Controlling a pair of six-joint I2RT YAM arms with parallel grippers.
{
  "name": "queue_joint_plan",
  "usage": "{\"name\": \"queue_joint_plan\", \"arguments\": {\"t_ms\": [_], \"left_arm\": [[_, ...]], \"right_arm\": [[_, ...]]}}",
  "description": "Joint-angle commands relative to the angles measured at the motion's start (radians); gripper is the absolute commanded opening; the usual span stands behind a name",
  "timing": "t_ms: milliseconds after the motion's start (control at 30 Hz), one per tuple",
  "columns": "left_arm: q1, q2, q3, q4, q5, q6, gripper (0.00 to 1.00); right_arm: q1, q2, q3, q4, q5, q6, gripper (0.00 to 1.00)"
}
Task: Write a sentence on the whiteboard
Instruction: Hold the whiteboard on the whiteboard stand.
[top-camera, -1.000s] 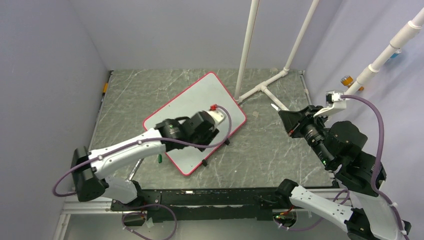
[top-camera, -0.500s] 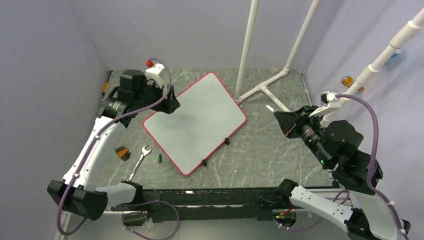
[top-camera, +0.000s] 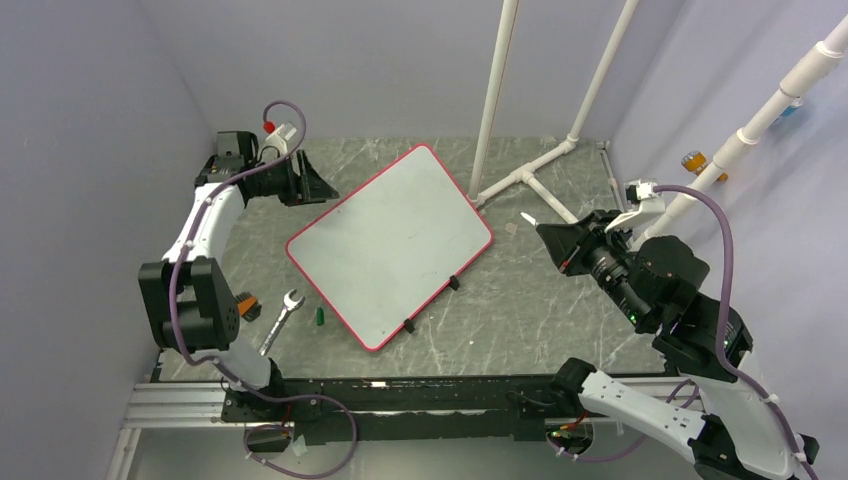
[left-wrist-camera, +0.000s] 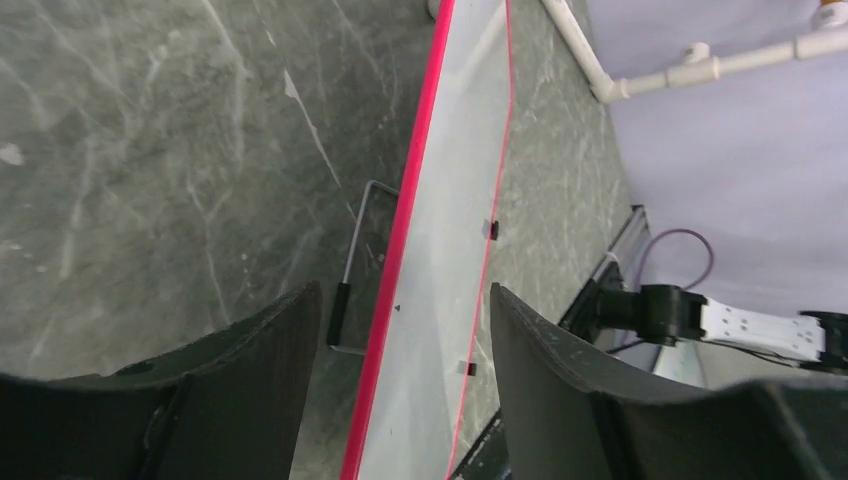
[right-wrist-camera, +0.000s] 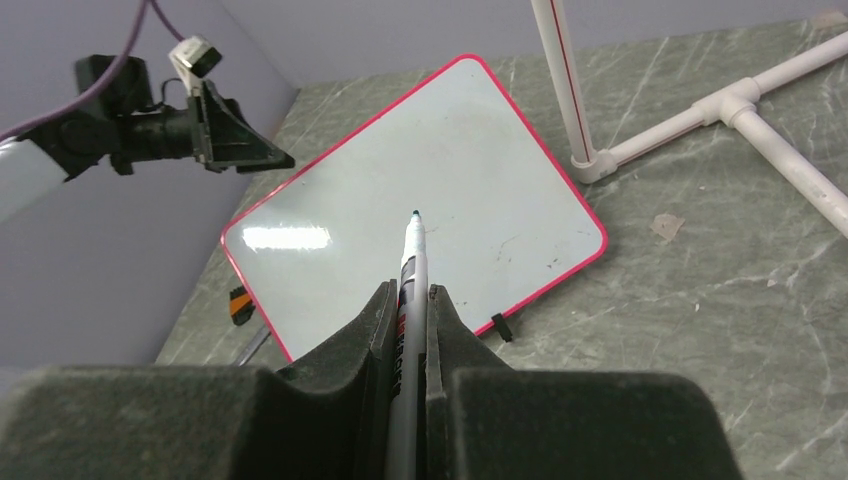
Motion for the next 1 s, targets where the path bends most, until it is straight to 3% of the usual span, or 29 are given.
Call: {"name": "queue_joint_plan", "arguments": {"t_ms": [0, 267, 500, 967], "left_arm": [[-0.005, 0.041, 0.037, 0.040, 0.154, -0.005, 0.65], [-0.026, 0.087, 0.012, 0.070, 0.201, -0.023, 0.60], [-0.044, 0.120, 0.008, 0.064, 0.168, -0.034, 0.50], [-0.079, 0.175, 0.040, -0.025, 0.175, 0.031, 0.40]], "right_arm": [[0.000, 0.013, 0.006, 0.066, -0.036, 0.002, 0.00], [0.000, 0.021, 0.014, 0.073, -0.055, -0.007, 0.00], [0.000, 0.007, 0.001, 0.082, -0.057, -0.005, 0.00], [0.001, -0.006, -0.007, 0.085, -0.061, -0.001, 0.00]]}}
